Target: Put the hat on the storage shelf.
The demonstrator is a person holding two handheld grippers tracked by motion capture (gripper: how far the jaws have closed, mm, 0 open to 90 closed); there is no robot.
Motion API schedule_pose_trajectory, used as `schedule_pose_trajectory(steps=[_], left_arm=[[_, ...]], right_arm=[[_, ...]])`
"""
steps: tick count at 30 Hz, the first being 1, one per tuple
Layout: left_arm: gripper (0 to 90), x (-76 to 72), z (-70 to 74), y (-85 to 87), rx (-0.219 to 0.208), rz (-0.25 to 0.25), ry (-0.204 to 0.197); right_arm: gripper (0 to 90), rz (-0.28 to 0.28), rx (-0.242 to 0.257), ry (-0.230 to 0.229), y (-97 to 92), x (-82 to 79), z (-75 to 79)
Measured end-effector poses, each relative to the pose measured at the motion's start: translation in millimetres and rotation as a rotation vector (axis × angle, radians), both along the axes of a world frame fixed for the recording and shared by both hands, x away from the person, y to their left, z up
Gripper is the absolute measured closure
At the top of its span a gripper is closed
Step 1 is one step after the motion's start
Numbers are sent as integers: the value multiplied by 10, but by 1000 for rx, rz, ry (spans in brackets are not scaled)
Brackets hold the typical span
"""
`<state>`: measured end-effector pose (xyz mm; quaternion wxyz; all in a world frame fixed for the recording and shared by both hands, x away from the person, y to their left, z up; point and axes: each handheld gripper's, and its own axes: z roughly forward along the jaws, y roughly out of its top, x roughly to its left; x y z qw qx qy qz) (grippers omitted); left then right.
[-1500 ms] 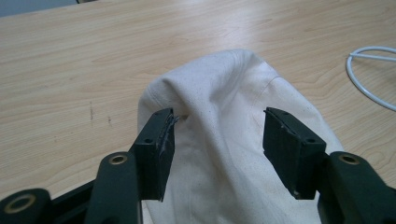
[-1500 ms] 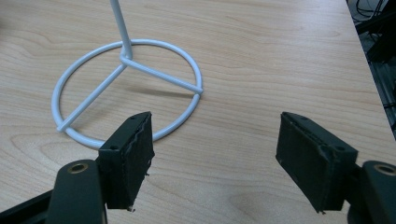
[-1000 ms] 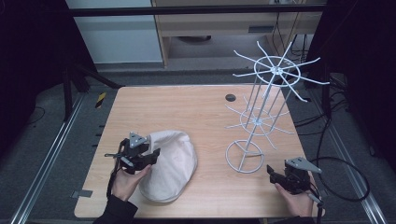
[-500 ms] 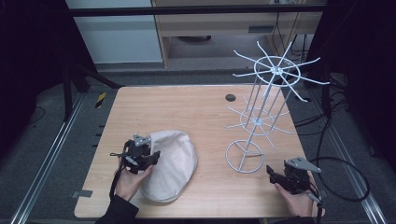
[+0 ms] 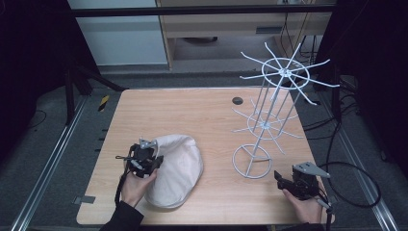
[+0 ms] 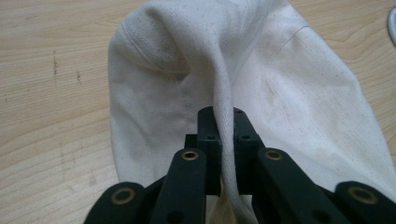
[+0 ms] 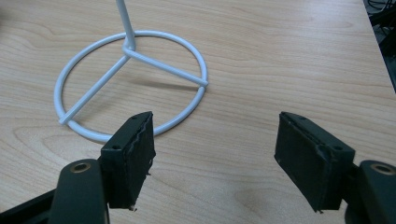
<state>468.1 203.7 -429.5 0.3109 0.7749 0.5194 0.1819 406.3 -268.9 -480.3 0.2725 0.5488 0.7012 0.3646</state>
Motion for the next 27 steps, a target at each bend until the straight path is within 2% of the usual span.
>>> schedule_pose_trajectory(steps=[9, 13, 16, 22, 27], left_arm=[[884, -40, 47, 36, -50, -18, -17], [886, -87, 116, 54, -82, -35, -35], [887, -104, 147, 58, -88, -46, -44], [888, -171, 254, 74, -110, -70, -77], [888, -273, 418, 109, -156, -97, -145]], right_arm=[[284, 3, -4, -2, -4, 0, -9], [284, 4, 0, -1, -3, 3, -10], [284, 5, -1, -1, -5, 4, -11], [284, 4, 4, -3, -10, 1, -5], [284, 7, 3, -5, -10, 2, -6]])
